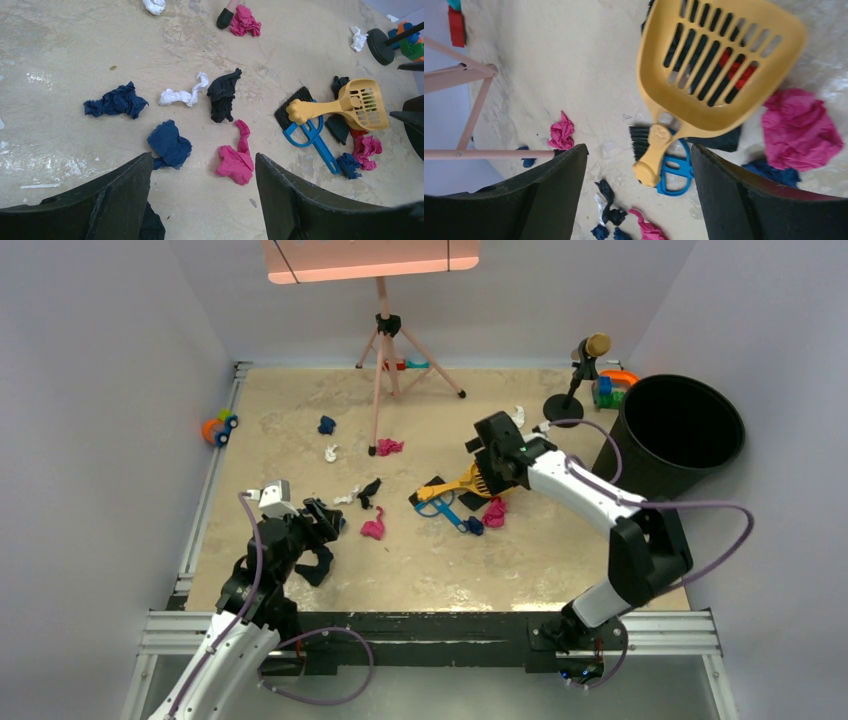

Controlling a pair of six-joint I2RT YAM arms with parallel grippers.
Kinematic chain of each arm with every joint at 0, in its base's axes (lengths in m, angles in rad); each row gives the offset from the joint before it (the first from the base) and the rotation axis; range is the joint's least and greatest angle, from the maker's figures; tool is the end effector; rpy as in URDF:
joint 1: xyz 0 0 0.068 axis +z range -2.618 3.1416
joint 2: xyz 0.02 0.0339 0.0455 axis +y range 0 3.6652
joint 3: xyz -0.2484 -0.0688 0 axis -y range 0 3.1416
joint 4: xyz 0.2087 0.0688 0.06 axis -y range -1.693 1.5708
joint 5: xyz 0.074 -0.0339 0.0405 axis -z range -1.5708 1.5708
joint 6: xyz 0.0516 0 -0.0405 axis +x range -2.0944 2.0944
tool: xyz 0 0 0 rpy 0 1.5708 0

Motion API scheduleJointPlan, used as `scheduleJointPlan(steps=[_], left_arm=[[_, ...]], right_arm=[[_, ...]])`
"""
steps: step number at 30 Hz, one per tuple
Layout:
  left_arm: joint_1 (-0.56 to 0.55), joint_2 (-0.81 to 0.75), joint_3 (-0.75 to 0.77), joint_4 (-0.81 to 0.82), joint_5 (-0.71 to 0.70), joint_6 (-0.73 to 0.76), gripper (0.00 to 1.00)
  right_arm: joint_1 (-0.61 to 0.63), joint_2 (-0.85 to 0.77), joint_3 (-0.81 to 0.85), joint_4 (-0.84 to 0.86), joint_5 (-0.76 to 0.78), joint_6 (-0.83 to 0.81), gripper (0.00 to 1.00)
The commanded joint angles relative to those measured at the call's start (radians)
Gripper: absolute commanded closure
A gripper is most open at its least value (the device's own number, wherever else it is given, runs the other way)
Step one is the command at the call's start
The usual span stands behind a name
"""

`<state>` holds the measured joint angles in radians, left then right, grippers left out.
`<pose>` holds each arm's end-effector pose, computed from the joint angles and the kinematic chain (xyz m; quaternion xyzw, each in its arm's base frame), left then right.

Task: Sweep away the paper scraps from the table

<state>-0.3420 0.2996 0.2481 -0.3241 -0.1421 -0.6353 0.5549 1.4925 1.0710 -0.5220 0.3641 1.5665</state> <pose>0.1066 -0.0302 0.1901 -0.1600 0.8099 -0.2116 0.5231 0.2539 0.1357 0.2316 0.5021 0.7913 0.1807 0.2984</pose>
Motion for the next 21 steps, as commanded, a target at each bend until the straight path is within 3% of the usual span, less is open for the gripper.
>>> scheduleJointPlan(steps=[1, 7, 13, 21], left_arm=[[-0.003, -0.011, 0.006, 0.007, -0.003, -0.001, 0.22], [-0.003, -0.013, 0.007, 0.003, -0.009, 0.0, 0.22], [-0.003, -0.008, 0.01, 0.002, -0.014, 0.0, 0.21], [-0.003, -0.007, 0.011, 0.002, -0.014, 0.0, 0.21]], right_arm=[[-0.018, 0.152, 0.188, -0.189, -0.041, 0.043, 0.21], [-0.037, 0.311, 0.299, -0.257, -0.137, 0.028, 0.23], [-0.037, 0.317, 0.243, -0.233, -0.152, 0.053, 0.22], [-0.036, 0.345, 0.288, -0.28, -0.127, 0.069, 0.24]])
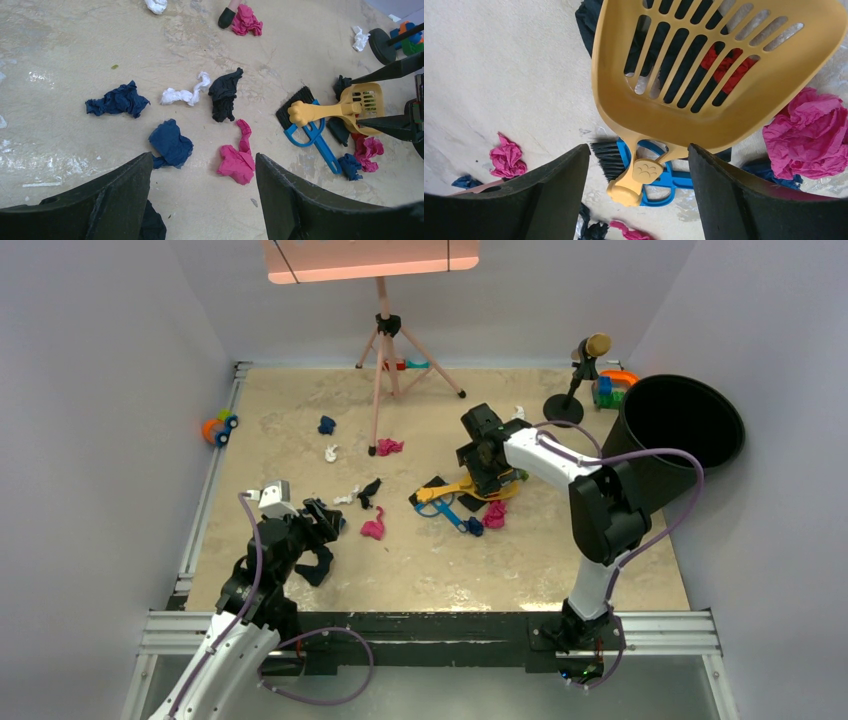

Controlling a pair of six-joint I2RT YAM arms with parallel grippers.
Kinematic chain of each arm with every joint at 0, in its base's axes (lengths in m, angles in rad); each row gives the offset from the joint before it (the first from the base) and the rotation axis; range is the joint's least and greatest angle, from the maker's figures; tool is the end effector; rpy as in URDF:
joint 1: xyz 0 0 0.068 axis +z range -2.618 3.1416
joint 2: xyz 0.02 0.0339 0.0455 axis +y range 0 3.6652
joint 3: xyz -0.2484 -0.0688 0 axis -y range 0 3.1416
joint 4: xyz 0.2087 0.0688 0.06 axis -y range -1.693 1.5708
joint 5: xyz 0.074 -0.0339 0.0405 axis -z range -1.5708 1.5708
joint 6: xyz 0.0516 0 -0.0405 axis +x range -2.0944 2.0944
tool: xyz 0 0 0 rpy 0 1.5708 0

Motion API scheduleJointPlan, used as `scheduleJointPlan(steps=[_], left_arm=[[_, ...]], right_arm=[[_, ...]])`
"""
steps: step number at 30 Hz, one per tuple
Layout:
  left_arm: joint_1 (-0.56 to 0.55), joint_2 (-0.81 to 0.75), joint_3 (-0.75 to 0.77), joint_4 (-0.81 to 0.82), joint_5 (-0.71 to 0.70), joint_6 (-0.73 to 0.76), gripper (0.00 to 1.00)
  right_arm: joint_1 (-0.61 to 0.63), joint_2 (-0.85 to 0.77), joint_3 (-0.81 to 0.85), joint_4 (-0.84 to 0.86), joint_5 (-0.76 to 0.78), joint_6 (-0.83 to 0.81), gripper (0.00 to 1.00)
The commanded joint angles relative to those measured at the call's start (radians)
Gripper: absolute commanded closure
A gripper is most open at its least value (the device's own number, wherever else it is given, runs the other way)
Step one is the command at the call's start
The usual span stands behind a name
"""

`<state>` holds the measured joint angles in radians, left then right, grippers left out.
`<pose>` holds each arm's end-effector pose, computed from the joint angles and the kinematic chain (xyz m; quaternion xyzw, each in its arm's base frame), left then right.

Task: Sweep away the paper scraps from the table

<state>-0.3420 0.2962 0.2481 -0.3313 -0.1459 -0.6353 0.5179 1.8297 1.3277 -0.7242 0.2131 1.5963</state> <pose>0.1061 -0.0298 0.1896 -0.1611 0.8107 -0.2094 0.5224 0.2986 0.1576 0.1887 0.5186 0.8313 0.0970 0.1750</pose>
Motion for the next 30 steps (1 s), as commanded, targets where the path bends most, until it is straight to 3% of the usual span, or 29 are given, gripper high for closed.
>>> scheduleJointPlan(steps=[1, 5, 8, 16, 30], left_arm=[[-0.003, -0.005, 0.011, 0.01, -0.011, 0.0, 0.21], [-0.003, -0.004, 0.01, 0.01, -0.011, 0.0, 0.21], [-0.003, -0.003, 0.011, 0.011, -0.011, 0.0, 0.21], [-0.003, -0.002, 0.013, 0.009, -0.011, 0.0, 0.21], [-0.003, -0.012, 0.014, -0.003, -0.015, 0.001, 0.21]], right_arm=[[0.003, -0.004, 0.043, -0.101, 0.048, 0.041, 0.24], [0.024, -0.044, 0.111, -0.214, 0.163, 0.051, 0.24], [0.029, -0.044, 0.139, -0.244, 0.152, 0.035, 0.24], [0.094, -0.014, 0.136, -0.236, 0.129, 0.109, 0.24], [0.087, 0.061, 0.098, -0.11, 0.117, 0.257, 0.27]])
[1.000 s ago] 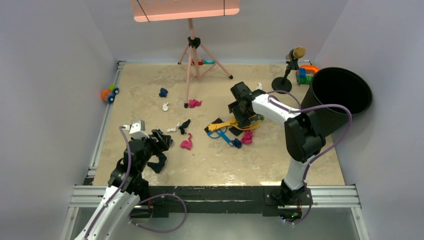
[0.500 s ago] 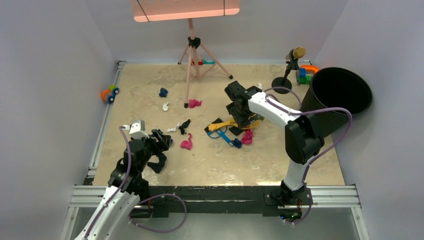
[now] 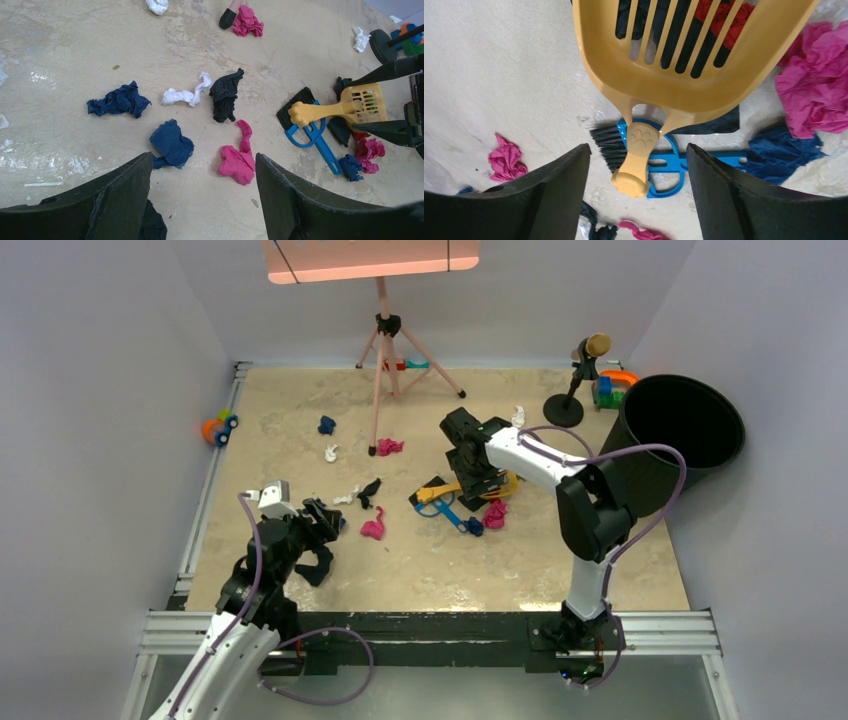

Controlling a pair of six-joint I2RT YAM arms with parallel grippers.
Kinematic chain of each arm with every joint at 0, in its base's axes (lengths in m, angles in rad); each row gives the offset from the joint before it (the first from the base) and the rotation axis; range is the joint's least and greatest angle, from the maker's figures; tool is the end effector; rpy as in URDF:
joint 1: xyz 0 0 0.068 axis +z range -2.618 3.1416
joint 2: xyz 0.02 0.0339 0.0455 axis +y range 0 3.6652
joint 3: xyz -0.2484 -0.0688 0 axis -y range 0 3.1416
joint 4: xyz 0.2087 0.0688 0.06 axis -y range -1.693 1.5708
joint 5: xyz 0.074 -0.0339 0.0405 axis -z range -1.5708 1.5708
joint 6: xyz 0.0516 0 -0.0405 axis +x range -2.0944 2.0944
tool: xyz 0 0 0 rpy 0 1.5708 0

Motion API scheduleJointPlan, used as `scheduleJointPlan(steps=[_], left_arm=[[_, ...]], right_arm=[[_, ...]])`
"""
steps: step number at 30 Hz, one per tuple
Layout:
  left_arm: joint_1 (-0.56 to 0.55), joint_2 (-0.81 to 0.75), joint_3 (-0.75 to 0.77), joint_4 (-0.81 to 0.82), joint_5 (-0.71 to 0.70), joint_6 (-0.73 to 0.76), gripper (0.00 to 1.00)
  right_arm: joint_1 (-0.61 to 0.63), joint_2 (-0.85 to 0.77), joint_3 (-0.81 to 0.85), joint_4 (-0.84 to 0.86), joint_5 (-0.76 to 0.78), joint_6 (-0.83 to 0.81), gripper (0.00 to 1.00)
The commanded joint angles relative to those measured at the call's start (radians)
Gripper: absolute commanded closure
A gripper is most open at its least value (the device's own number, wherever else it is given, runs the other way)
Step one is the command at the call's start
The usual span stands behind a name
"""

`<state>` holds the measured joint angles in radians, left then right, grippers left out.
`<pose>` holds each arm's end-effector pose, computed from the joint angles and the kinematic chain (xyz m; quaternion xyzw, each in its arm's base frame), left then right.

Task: Sweep away the paper scraps from the table

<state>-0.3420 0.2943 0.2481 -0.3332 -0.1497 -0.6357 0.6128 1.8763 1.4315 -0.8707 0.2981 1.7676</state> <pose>0.1059 -0.0295 0.1895 -0.1623 0.8104 -0.2081 0.5230 0.2869 0.1832 0.1954 0.5512 0.8115 0.0622 0.1835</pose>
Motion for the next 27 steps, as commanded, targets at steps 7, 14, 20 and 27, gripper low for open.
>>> scheduleJointPlan(steps=[7, 14, 20, 27], left_arm=[[-0.003, -0.006, 0.013, 0.004, -0.007, 0.002, 0.22], [-0.003, -0.004, 0.011, 0.004, -0.008, 0.001, 0.21], [-0.003, -0.001, 0.009, 0.01, -0.007, 0.004, 0.21], [-0.003, -0.002, 0.008, 0.012, -0.007, 0.004, 0.21]], right_arm=[[-0.012, 0.042, -0.038, 0.062, -0.001, 0.109, 0.41], [-0.012, 0.014, -0.067, 0.061, 0.009, 0.092, 0.57], [-0.012, -0.105, -0.08, 0.02, 0.115, 0.039, 0.8], [-0.026, -0.344, -0.203, 0.247, 0.208, -0.442, 0.96]])
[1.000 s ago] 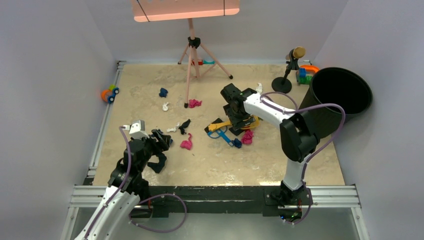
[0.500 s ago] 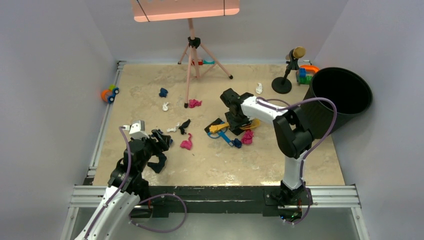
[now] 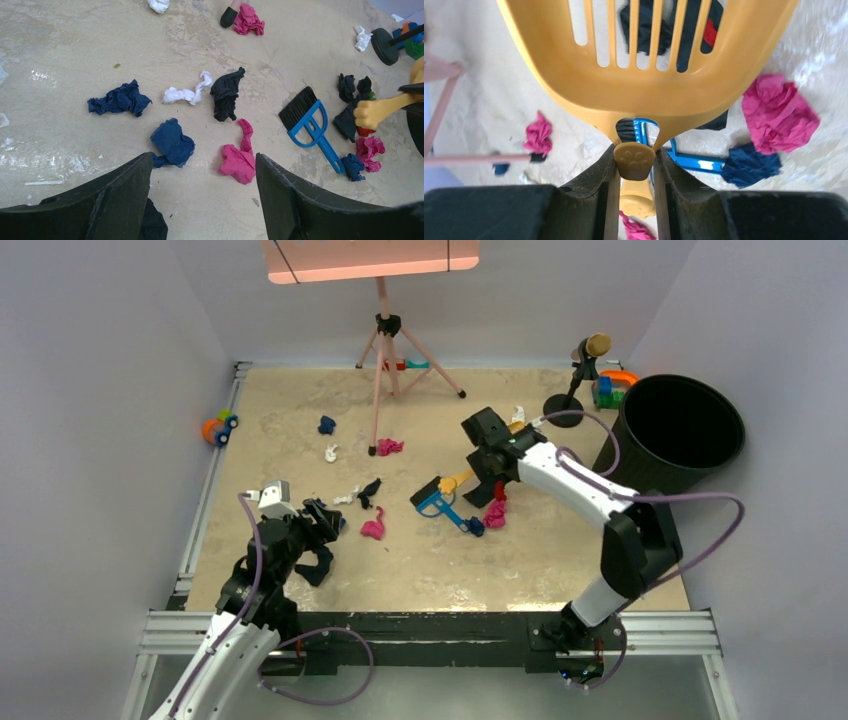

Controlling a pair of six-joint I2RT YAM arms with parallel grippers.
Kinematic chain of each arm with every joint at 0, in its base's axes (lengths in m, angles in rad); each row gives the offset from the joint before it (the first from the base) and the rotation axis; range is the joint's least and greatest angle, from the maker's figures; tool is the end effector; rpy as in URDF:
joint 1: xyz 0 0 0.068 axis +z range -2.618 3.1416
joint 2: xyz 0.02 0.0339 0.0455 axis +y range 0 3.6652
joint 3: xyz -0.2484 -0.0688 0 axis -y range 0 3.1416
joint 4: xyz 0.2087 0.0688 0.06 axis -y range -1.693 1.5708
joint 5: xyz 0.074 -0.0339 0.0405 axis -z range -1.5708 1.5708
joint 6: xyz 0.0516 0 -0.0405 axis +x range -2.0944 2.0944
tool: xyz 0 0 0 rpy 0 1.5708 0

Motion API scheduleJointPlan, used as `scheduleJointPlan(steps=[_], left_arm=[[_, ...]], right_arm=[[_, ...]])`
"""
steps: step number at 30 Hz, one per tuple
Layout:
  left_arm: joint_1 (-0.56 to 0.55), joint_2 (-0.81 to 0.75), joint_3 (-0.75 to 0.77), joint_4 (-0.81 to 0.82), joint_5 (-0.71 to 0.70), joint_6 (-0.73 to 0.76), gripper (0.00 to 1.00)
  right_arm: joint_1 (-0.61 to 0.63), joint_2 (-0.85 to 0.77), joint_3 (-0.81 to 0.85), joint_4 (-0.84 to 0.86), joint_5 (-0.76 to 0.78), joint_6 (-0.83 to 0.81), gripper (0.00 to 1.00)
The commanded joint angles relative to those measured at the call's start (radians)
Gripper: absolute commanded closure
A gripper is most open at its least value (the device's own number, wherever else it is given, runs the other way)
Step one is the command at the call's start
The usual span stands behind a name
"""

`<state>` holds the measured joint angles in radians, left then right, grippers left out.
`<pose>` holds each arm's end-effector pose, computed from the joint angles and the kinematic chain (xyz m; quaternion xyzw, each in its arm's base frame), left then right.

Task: Sweep away the paper scraps from the table

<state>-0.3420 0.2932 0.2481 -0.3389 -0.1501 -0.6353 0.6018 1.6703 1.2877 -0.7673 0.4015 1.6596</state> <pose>0.1056 -0.0294 0.1890 -0.1623 0.8117 -0.2069 0.5215 0.2672 0.1591 0.2275 0.5195 0.8063 0.1021 0.2636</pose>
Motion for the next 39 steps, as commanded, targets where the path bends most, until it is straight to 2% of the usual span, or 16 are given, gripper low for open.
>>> scheduleJointPlan(steps=[1, 3, 6, 8, 11, 18, 22, 23, 24, 26, 27, 28, 33, 36, 39], left_arm=[[-0.003, -0.001, 0.007, 0.017, -0.006, 0.003, 0.21], [-0.003, -0.002, 0.007, 0.017, -0.005, 0.005, 0.21], [-0.003, 0.0, 0.005, 0.021, -0.002, 0.004, 0.21], [-0.003, 0.002, 0.005, 0.026, 0.002, 0.006, 0.22], [-0.003, 0.009, 0.004, 0.033, 0.003, 0.006, 0.22], [-0.003, 0.028, 0.006, 0.048, -0.006, 0.007, 0.22], [-0.003, 0.027, 0.008, 0.041, -0.005, 0.008, 0.22], [-0.003, 0.023, 0.005, 0.041, -0.005, 0.008, 0.22], [-0.002, 0.021, 0.004, 0.043, -0.005, 0.008, 0.22], [-0.003, 0.019, 0.002, 0.044, -0.005, 0.006, 0.22], [-0.004, 0.02, 0.002, 0.044, -0.003, 0.007, 0.22], [-0.003, 0.021, 0.003, 0.044, -0.003, 0.008, 0.22], [-0.003, 0.024, 0.006, 0.039, -0.014, 0.006, 0.22], [-0.003, 0.023, 0.011, 0.029, -0.027, 0.003, 0.21], [-0.003, 0.018, 0.014, 0.023, -0.032, 0.003, 0.2]], right_arm=[[-0.024, -0.171, -0.081, 0.183, 0.101, -0.436, 0.96], [-0.063, -0.238, -0.127, 0.311, 0.03, -0.697, 0.97], [-0.189, -0.273, -0.142, 0.427, -0.306, -1.088, 1.0], [-0.228, -0.239, -0.078, 0.302, -0.397, -1.262, 1.0], [-0.229, -0.163, 0.019, 0.122, -0.312, -1.404, 1.0], [-0.23, 0.014, 0.034, 0.02, -0.066, -1.52, 0.93], [-0.236, 0.029, -0.056, 0.1, -0.108, -1.536, 0.91], [-0.238, 0.028, -0.064, 0.115, -0.125, -1.531, 0.84], [-0.24, 0.032, -0.066, 0.121, -0.128, -1.528, 0.72], [-0.239, 0.047, -0.06, 0.123, -0.094, -1.509, 0.38], [-0.239, 0.05, -0.057, 0.123, -0.074, -1.497, 0.25], [-0.238, 0.041, -0.057, 0.13, -0.072, -1.488, 0.2], [-0.208, -0.133, -0.125, 0.264, -0.255, -1.507, 0.18], [-0.098, -0.211, -0.179, 0.369, -0.335, -1.53, 0.18], [0.052, -0.178, -0.19, 0.408, -0.284, -1.55, 0.23]])
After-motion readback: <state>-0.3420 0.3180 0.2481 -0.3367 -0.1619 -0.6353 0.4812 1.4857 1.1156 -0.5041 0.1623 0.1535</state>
